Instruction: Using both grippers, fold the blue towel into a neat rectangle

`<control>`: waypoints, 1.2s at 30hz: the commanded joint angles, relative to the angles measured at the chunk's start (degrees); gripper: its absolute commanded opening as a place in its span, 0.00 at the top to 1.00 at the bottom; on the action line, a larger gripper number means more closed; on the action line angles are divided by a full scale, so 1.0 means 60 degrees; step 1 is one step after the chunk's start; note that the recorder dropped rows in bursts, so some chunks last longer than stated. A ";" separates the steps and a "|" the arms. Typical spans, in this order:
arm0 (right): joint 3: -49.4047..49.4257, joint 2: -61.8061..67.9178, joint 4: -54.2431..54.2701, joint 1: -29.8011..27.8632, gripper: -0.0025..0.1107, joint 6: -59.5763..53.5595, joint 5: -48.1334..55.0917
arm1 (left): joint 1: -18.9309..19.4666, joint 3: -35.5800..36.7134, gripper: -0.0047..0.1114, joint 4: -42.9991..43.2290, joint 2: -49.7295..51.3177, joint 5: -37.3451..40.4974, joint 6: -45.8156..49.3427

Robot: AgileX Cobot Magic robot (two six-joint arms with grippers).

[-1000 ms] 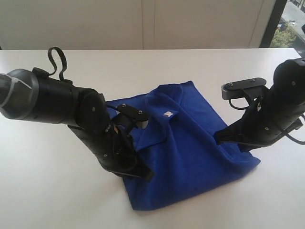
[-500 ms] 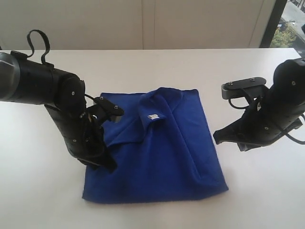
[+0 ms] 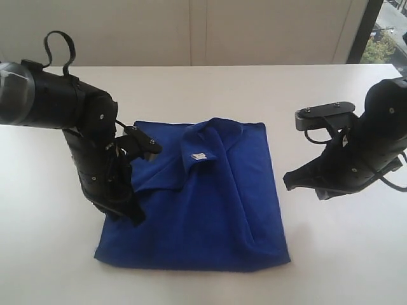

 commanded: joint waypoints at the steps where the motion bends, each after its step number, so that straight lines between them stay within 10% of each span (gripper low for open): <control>1: 0.0019 -0.0124 0.0037 0.0013 0.98 0.0206 -0.0220 | 0.0039 -0.0258 0.96 -0.0477 -0.0606 0.0402 -0.0089; 9: -0.0691 -0.0107 0.1105 -0.0006 0.98 0.0210 -0.0538 | 0.0039 -0.0589 0.96 -0.1605 -0.1335 0.0323 -0.0089; 17: -0.2282 0.1103 0.6339 -0.1015 0.98 -0.4540 0.0271 | 0.0000 -0.1696 0.96 -0.2550 -0.1042 0.0303 0.0438; 28: -0.2324 0.1624 0.6337 -0.1238 0.98 -0.4759 -0.0185 | -0.1101 -0.2990 0.95 -0.1802 0.0300 -0.1379 0.4523; 36: -0.2324 0.1645 0.6192 -0.1426 0.98 -0.4759 -0.0323 | -0.1669 -0.2990 0.65 -0.0546 0.0758 -0.2932 0.4939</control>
